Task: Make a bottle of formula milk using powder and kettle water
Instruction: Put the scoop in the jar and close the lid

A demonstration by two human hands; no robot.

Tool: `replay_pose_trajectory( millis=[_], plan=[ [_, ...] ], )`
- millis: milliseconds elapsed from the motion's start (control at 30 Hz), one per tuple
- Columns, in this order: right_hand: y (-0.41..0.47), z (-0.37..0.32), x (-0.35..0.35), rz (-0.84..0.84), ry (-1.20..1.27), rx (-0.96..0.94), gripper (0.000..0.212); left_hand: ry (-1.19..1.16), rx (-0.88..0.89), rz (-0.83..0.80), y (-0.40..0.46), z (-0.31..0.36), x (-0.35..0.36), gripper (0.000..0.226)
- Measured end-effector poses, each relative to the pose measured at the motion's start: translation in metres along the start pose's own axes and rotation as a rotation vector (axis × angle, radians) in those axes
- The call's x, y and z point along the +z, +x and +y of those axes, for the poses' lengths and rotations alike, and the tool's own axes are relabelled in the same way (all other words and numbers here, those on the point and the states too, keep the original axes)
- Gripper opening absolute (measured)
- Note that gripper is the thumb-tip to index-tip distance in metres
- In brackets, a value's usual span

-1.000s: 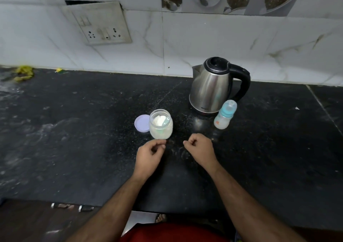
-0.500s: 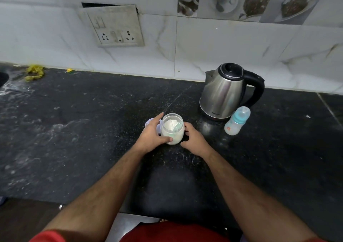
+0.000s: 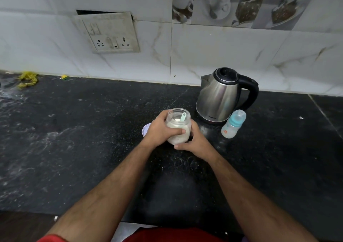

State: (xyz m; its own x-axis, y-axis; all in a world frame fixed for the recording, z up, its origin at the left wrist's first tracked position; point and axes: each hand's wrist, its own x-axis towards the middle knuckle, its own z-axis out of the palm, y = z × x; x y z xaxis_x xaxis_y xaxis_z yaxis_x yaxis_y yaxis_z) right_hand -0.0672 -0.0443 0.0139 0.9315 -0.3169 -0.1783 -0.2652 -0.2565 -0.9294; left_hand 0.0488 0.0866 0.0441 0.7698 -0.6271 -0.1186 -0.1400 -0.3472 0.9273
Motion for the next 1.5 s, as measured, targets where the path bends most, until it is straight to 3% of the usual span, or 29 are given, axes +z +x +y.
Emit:
replay_pose_trajectory(
  millis=[267,400,567,767,967,1067,1300,1400,1500],
  plan=[
    [0.001,-0.021,-0.010,0.217,0.144,-0.109,0.097,-0.059,0.039,-0.040,0.011,0.034,0.002,0.094],
    [-0.001,-0.023,-0.017,0.252,0.123,-0.097,0.095,-0.122,0.016,-0.072,0.015,0.026,-0.017,0.077],
    [-0.003,-0.022,-0.020,0.264,0.121,-0.077,0.093,0.239,-0.103,0.079,0.027,-0.032,-0.051,0.061],
    [-0.007,-0.021,-0.020,0.264,0.142,-0.042,0.094,0.728,-0.133,-0.104,0.027,-0.066,-0.050,0.100],
    [-0.010,-0.021,-0.025,0.258,0.160,-0.025,0.095,0.897,-0.105,-0.144,0.029,-0.069,-0.037,0.089],
    [-0.012,-0.021,-0.029,0.259,0.177,-0.021,0.093,0.780,-0.083,-0.056,0.029,-0.063,-0.031,0.084],
    [-0.018,-0.022,-0.033,0.237,0.215,-0.014,0.096,0.016,-0.078,0.136,0.036,-0.004,-0.016,0.071],
    [-0.023,-0.021,-0.034,0.219,0.221,-0.013,0.096,-0.278,-0.106,0.162,0.039,0.023,-0.010,0.056],
    [-0.027,-0.021,-0.034,0.195,0.202,-0.006,0.101,-0.459,-0.148,0.101,0.043,0.039,-0.009,0.069]
  ],
)
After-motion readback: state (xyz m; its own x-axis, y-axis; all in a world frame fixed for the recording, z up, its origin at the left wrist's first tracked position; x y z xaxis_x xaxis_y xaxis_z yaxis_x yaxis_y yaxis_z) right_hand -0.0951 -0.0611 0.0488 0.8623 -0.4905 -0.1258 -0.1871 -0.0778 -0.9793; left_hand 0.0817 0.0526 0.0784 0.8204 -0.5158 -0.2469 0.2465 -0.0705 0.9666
